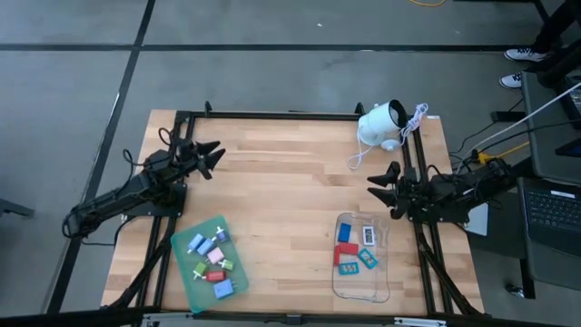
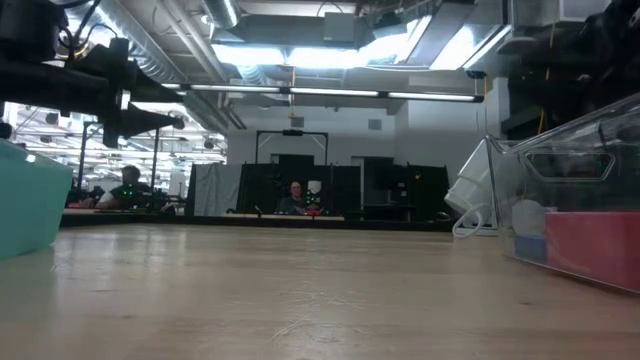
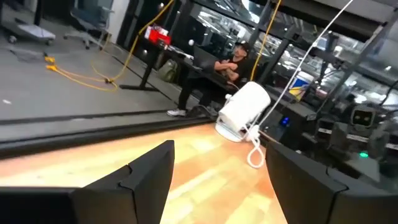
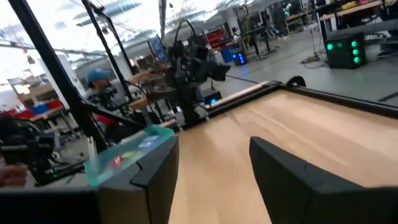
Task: Pick & Place Office items
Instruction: Return to Home Position
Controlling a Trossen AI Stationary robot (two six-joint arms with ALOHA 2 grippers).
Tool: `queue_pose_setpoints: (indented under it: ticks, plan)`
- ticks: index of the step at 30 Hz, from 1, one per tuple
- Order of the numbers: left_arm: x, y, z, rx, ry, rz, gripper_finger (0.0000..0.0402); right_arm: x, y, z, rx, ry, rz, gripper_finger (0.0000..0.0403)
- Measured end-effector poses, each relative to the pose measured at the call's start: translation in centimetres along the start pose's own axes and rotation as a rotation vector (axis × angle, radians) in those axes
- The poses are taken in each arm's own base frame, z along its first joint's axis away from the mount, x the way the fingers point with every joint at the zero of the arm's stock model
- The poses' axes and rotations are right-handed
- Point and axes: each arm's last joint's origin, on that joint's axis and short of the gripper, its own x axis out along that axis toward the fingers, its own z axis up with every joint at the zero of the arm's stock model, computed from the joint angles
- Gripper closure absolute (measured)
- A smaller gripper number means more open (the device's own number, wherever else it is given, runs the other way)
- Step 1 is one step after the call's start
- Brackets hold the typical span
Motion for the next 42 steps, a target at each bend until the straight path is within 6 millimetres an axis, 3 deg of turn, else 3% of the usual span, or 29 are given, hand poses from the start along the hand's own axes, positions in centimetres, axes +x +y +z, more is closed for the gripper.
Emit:
queue_pose_setpoints:
  ticks: [5, 11, 42]
  plan:
    - [0.02, 0.0, -0.03, 0.076, 0.004, 0.0, 0.0153, 0.04, -0.02, -0.12, -0.119, 0.012, -0.003, 0.0201]
    - [0.16, -0.08, -0.46, 0.104, 0.077, -0.062, 0.0153, 0.04, 0.0, -0.11, -0.098, 0.011, 0.001, 0.0201]
    - [0.18, -0.08, -0.47, 0.105, 0.078, -0.062, 0.0154, 0.04, -0.01, -0.11, -0.093, 0.01, -0.003, 0.0201]
